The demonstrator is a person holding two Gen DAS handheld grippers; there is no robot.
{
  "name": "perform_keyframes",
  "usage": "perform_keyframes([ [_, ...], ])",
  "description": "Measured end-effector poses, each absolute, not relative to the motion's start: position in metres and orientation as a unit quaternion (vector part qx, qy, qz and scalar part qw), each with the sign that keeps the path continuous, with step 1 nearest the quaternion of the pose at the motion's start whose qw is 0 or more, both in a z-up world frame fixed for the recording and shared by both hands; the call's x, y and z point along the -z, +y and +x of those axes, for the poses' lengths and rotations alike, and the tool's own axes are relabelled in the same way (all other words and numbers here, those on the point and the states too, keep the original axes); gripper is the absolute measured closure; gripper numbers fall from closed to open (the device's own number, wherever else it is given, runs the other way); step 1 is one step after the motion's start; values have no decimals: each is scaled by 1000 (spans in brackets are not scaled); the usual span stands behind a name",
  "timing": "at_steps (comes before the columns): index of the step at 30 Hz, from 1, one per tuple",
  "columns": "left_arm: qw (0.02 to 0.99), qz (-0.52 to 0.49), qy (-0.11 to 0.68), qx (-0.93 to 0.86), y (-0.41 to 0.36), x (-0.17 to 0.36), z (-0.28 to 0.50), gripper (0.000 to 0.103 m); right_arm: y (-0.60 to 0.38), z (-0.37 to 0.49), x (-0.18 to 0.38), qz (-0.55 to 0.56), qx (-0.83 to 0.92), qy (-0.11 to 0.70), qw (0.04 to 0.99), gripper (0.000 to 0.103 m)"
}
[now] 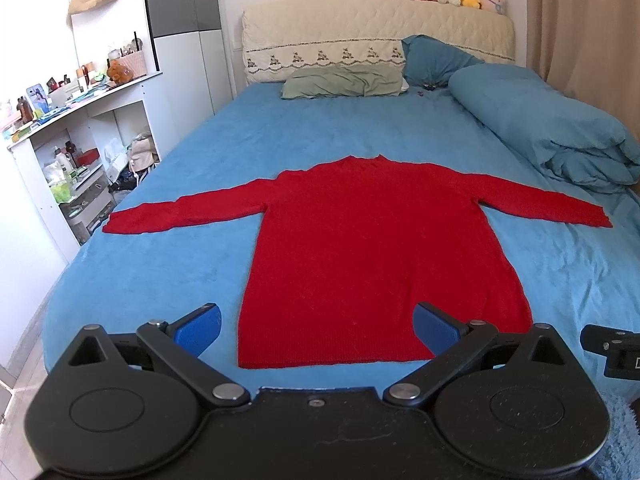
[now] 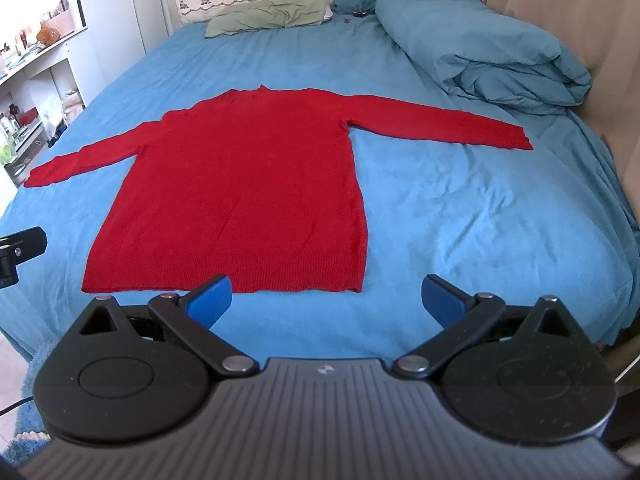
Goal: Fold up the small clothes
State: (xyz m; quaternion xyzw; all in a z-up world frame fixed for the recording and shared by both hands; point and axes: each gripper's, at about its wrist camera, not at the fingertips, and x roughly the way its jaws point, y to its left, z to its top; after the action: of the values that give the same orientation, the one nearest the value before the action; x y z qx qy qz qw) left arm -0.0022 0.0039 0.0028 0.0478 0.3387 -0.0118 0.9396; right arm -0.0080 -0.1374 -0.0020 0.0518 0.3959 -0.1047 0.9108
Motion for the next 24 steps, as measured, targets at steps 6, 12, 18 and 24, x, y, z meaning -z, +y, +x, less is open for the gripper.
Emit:
perform_keyframes([
  [6,940,50,336,15,3,-1,-2,0,-136,-7,0,42,107,394,912,0],
  [12,940,50,336,17,4,-1,-4,0,-136,-7,0,44,105,394,912,0],
  [18,940,51,336,18,4,-2,-6,0,-135,-10,-2,47,105,392,913,0],
  [24,941,49,336,17,5,-4,-6,0,-134,-10,-2,46,106,393,912,0],
])
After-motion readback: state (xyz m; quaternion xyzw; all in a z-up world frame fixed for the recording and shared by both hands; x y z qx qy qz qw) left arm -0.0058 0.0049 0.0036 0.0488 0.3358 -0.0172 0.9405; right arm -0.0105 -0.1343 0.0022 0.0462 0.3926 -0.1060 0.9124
